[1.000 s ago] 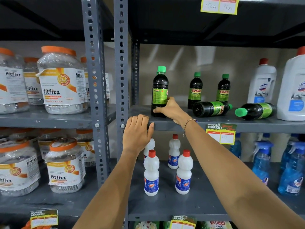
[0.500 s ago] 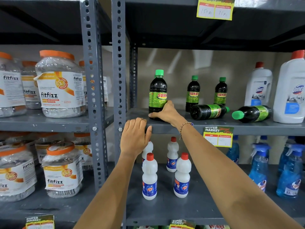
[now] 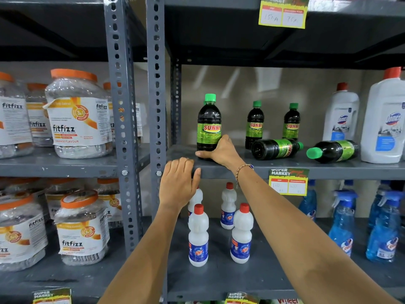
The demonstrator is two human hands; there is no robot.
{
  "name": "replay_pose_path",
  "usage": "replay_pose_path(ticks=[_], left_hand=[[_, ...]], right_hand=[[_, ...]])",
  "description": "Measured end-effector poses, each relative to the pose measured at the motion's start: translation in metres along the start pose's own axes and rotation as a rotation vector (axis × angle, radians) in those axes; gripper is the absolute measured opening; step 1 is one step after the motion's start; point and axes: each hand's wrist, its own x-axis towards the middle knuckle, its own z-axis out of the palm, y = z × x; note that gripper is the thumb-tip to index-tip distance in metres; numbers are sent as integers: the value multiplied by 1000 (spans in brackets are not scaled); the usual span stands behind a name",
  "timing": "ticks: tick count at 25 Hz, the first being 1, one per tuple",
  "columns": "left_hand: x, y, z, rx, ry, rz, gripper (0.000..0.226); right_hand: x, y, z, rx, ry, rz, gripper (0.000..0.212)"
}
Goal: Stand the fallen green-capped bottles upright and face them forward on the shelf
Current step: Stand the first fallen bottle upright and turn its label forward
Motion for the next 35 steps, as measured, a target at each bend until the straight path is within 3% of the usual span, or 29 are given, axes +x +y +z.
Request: replay_pose_path(ticks=[9, 12, 16, 19, 21, 22, 26, 35], left_hand=[[0, 1, 0, -24, 9, 7, 40], [7, 12, -7, -3, -21, -75, 40], [52, 19, -27, 35, -308, -234, 51], [87, 9, -30, -308, -560, -354, 59], [103, 7, -24, -573, -774, -455, 65], [106, 7, -17, -654, -805, -488, 60], [105, 4, 2, -742, -663, -568, 41], [95, 7, -18, -867, -608, -591, 46]], right_hand=[[-8, -6, -2, 4, -9, 26, 98], [-5, -5, -2, 12, -25, 38, 98], [6, 7, -14, 184, -144, 119, 91], [11, 16, -21, 392, -184, 139, 64], [12, 18, -20, 390, -162, 123, 47], [12, 18, -18, 376, -158, 117, 42], [15, 18, -17, 406, -137, 121, 39], [-3, 16, -33, 385, -146, 79, 33]])
